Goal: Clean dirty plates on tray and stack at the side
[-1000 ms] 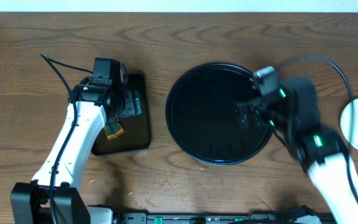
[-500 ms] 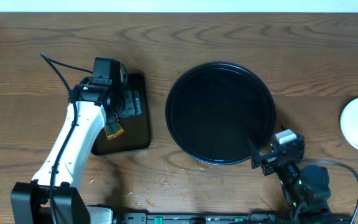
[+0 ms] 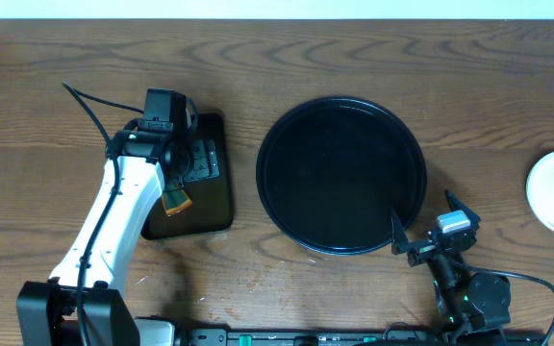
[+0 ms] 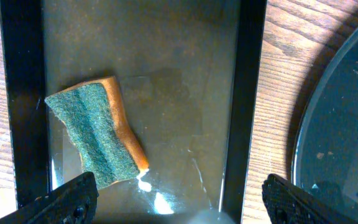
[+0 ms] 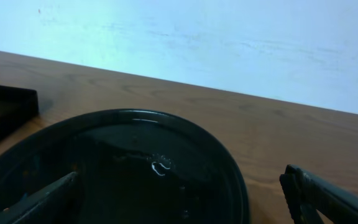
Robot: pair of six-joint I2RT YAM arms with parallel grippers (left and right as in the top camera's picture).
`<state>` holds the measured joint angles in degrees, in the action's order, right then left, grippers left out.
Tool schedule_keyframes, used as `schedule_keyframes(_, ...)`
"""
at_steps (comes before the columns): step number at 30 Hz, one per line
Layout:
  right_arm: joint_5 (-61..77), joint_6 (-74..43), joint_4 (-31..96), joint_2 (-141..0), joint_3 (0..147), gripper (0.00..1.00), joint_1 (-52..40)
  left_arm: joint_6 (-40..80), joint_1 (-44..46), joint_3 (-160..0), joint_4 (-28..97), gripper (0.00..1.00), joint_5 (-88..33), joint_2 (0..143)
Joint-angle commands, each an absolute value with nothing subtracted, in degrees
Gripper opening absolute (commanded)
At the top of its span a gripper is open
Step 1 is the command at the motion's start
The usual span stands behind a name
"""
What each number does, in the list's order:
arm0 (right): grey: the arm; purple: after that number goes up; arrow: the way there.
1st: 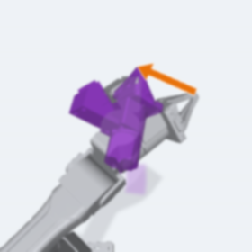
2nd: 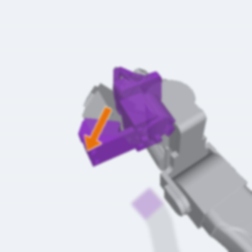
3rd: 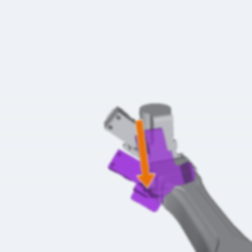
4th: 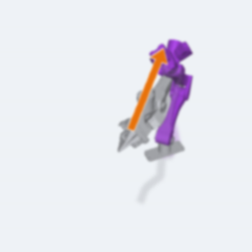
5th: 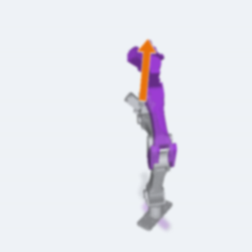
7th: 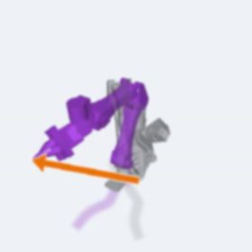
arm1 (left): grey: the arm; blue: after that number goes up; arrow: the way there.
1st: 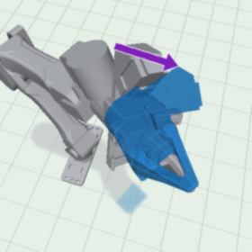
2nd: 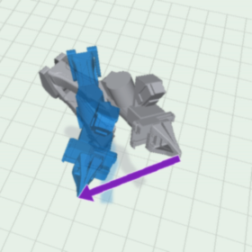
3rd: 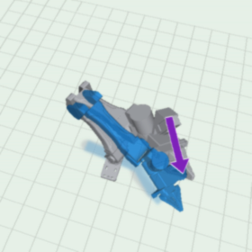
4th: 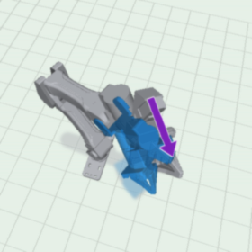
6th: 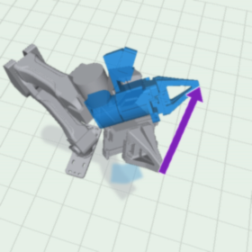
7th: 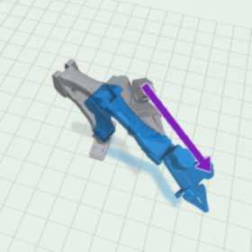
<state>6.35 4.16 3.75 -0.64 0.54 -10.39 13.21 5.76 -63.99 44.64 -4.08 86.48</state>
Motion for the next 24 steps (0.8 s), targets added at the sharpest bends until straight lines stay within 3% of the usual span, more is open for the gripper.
schedule_keyframes(1,5.85,3.46,3.64,-0.30,0.30,0.99,-10.15,12.67,5.52,-63.99,44.75,0.86,-3.36,86.78)
schedule_keyframes(17,5.85,3.49,3.64,-0.30,0.30,0.99,-10.15,12.67,5.65,-63.96,44.75,0.86,-3.38,85.73)
schedule_keyframes(24,5.85,3.49,3.64,-0.30,0.30,0.99,-10.15,9.87,8.71,-59.22,44.95,0.86,5.19,71.50)
